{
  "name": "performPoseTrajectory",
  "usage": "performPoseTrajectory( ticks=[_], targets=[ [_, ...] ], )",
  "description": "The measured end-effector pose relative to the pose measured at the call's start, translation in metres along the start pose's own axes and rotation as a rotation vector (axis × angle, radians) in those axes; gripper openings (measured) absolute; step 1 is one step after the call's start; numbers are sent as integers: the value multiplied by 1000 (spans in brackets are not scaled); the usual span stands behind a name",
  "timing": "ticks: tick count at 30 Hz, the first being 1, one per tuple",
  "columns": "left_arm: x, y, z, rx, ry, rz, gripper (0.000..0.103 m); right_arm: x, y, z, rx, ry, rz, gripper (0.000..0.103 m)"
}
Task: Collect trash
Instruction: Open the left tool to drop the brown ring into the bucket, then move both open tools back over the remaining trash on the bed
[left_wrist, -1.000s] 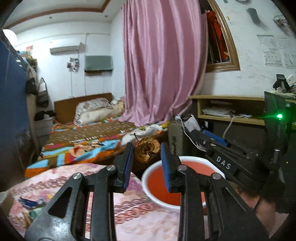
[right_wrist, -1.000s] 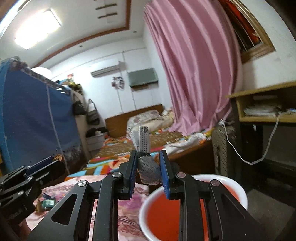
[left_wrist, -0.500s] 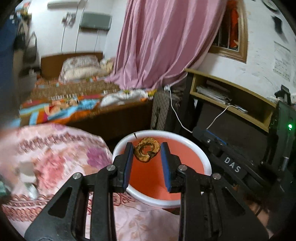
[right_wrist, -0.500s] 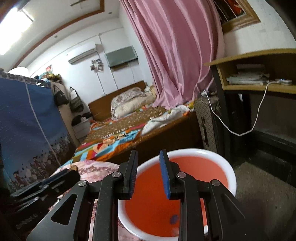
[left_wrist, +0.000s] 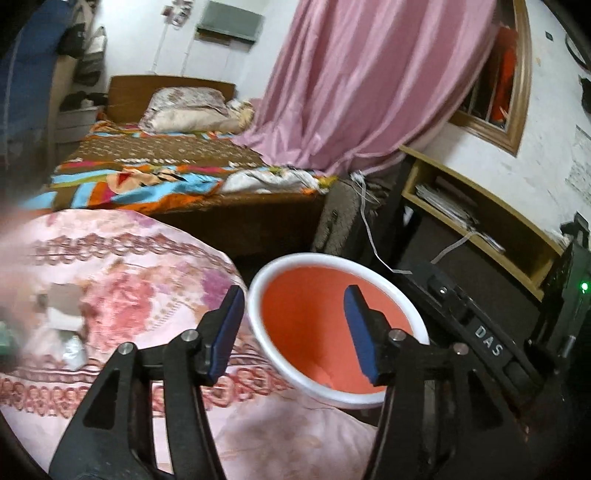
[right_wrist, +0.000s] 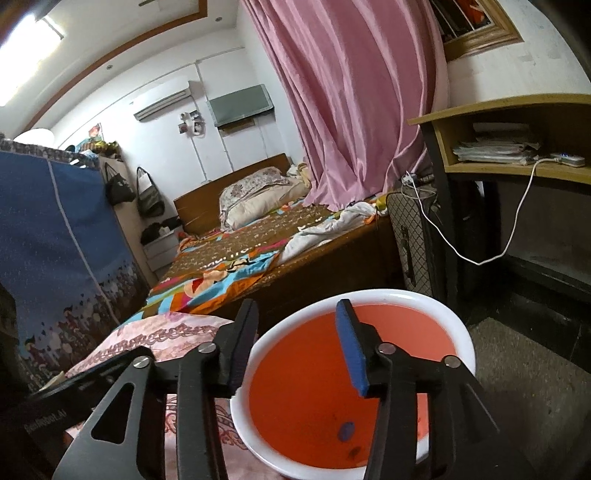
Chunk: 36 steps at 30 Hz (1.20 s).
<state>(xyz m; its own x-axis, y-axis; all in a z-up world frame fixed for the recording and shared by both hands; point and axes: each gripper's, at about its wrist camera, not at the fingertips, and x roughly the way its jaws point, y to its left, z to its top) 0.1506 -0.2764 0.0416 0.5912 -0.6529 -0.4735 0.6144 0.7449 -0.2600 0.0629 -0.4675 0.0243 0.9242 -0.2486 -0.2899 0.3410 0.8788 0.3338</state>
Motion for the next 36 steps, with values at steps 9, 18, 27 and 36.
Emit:
performPoseTrajectory(
  ticks=[9,18,27,36],
  targets=[
    [-45,36,4,-36,-158,176,72,-13,35,1,-87,-106,58,81],
    [-105,83,-6,-70,-337,385,92,-27,71,1,-86,-233,145,103],
    [-156,123,-18,-49,-422,568,92,-34,127,-11,-120,-293,235,103],
    [-189,165,-32,-48,-443,704,92,-24,179,-26,-208,-253,321,103]
  ],
)
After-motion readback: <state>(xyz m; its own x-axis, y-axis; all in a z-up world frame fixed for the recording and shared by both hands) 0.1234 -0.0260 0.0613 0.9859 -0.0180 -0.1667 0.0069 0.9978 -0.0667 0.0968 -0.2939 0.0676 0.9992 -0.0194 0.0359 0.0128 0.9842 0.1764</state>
